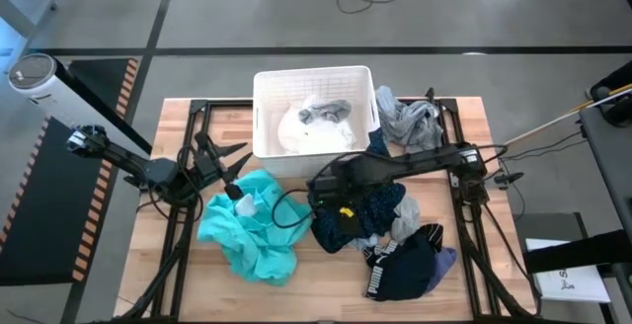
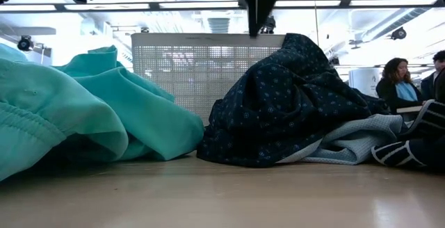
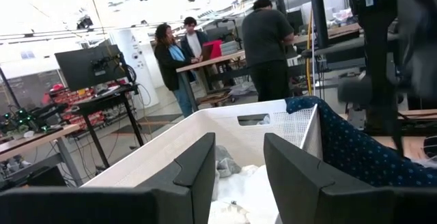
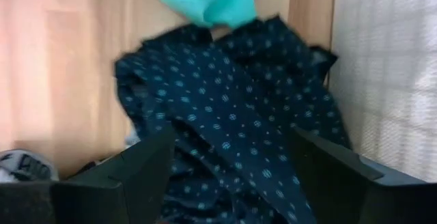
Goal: Sort clothes
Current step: Put the dark blue polo shirt into the white laundry bin, then put the black sock into the white laundry bin
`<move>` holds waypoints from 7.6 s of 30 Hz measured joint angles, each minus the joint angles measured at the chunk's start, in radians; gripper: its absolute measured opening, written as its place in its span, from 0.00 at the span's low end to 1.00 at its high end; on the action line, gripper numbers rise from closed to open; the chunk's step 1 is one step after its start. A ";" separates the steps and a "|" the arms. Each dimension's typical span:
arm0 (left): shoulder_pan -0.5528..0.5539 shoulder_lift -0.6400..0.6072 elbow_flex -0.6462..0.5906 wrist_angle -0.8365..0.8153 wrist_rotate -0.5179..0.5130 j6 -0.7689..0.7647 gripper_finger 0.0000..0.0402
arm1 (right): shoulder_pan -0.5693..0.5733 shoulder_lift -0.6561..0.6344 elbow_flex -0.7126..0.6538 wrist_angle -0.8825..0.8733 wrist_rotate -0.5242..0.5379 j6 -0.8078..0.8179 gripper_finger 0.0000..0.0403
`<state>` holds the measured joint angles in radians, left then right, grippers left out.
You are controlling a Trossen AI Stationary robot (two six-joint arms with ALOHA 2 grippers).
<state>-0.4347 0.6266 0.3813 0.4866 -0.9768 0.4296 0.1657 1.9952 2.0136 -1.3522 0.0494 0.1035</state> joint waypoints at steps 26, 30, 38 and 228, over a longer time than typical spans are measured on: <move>0.000 0.000 0.000 0.000 0.000 -0.001 0.28 | -0.060 0.015 -0.616 0.591 -0.076 0.029 0.53; 0.000 0.000 0.000 0.000 0.000 -0.001 0.28 | -0.059 0.033 -0.614 0.596 -0.077 0.013 0.27; 0.000 -0.001 0.000 -0.001 0.000 -0.001 0.28 | -0.054 0.032 -0.534 0.480 -0.046 -0.001 0.07; 0.000 -0.006 0.000 -0.008 -0.001 -0.004 0.28 | 0.116 -0.397 -0.587 0.353 0.100 0.350 0.04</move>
<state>-0.4347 0.6201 0.3809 0.4787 -0.9775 0.4252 0.2815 1.5979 1.4268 -0.9991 0.1491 0.4536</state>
